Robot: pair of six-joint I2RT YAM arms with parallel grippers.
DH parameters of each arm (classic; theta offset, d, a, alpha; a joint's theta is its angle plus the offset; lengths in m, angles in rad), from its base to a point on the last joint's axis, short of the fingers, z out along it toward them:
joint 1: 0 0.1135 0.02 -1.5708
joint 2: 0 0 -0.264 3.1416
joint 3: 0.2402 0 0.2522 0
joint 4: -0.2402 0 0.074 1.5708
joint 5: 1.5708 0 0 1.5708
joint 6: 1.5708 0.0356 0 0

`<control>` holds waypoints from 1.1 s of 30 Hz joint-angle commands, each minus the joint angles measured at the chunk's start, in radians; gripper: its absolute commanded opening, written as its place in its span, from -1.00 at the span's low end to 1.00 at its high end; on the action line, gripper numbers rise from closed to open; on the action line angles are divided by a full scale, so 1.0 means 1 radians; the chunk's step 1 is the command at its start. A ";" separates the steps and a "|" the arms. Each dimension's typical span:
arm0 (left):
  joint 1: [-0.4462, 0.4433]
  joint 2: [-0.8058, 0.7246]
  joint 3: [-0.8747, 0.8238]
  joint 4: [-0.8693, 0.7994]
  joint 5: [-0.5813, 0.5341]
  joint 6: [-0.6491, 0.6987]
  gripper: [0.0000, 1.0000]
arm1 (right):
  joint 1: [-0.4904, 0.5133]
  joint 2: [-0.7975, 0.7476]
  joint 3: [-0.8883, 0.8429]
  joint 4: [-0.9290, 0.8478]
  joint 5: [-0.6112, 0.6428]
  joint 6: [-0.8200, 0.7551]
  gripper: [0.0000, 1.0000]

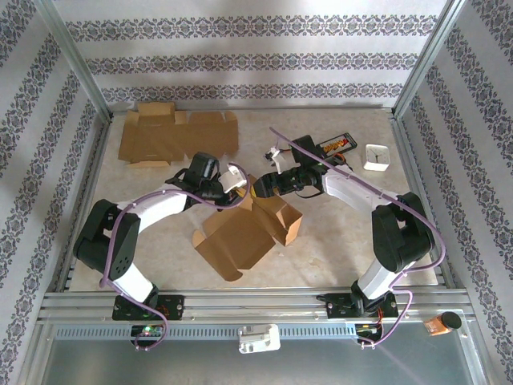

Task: Fold the paper box

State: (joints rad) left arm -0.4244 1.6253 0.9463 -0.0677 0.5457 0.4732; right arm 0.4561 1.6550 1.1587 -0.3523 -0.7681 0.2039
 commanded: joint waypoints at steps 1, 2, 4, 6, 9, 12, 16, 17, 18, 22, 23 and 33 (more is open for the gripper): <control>-0.009 0.039 0.049 -0.026 -0.006 -0.044 -0.37 | 0.002 -0.039 0.002 -0.005 -0.028 0.002 0.36; -0.013 0.048 0.057 -0.028 -0.004 -0.049 -0.37 | 0.004 -0.036 -0.002 -0.002 -0.031 0.002 0.36; -0.023 0.067 0.071 -0.031 -0.010 -0.058 -0.36 | 0.008 -0.029 -0.004 0.001 -0.031 0.002 0.35; -0.030 0.083 0.084 -0.034 -0.024 -0.071 -0.36 | 0.010 -0.019 -0.006 -0.001 -0.028 -0.002 0.33; -0.039 0.103 0.102 -0.038 -0.067 -0.091 -0.38 | 0.012 -0.011 -0.007 0.002 -0.024 -0.008 0.32; -0.048 0.121 0.121 -0.046 -0.124 -0.123 -0.47 | 0.012 -0.004 -0.005 0.000 -0.007 -0.008 0.33; -0.066 0.153 0.164 -0.091 -0.196 -0.199 -0.59 | 0.010 -0.014 -0.003 0.001 0.026 -0.003 0.46; -0.072 0.158 0.173 -0.103 -0.205 -0.214 -0.61 | 0.011 -0.023 -0.003 0.000 0.038 -0.003 0.49; -0.077 0.161 0.175 -0.110 -0.211 -0.229 -0.63 | 0.013 -0.030 -0.005 -0.001 0.049 -0.004 0.50; -0.093 0.164 0.173 -0.116 -0.235 -0.303 -0.75 | 0.026 -0.063 -0.023 -0.014 0.109 -0.037 0.54; -0.098 0.162 0.174 -0.122 -0.245 -0.322 -0.80 | 0.030 -0.068 -0.028 -0.021 0.127 -0.043 0.57; -0.160 0.085 0.111 -0.175 -0.349 -0.468 -1.00 | 0.045 -0.238 -0.160 0.068 0.408 -0.093 0.66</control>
State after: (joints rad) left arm -0.5755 1.7313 1.1034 -0.1242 0.2508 0.1127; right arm 0.4923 1.4994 1.0481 -0.3393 -0.4728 0.1452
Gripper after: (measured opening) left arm 0.053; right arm 0.829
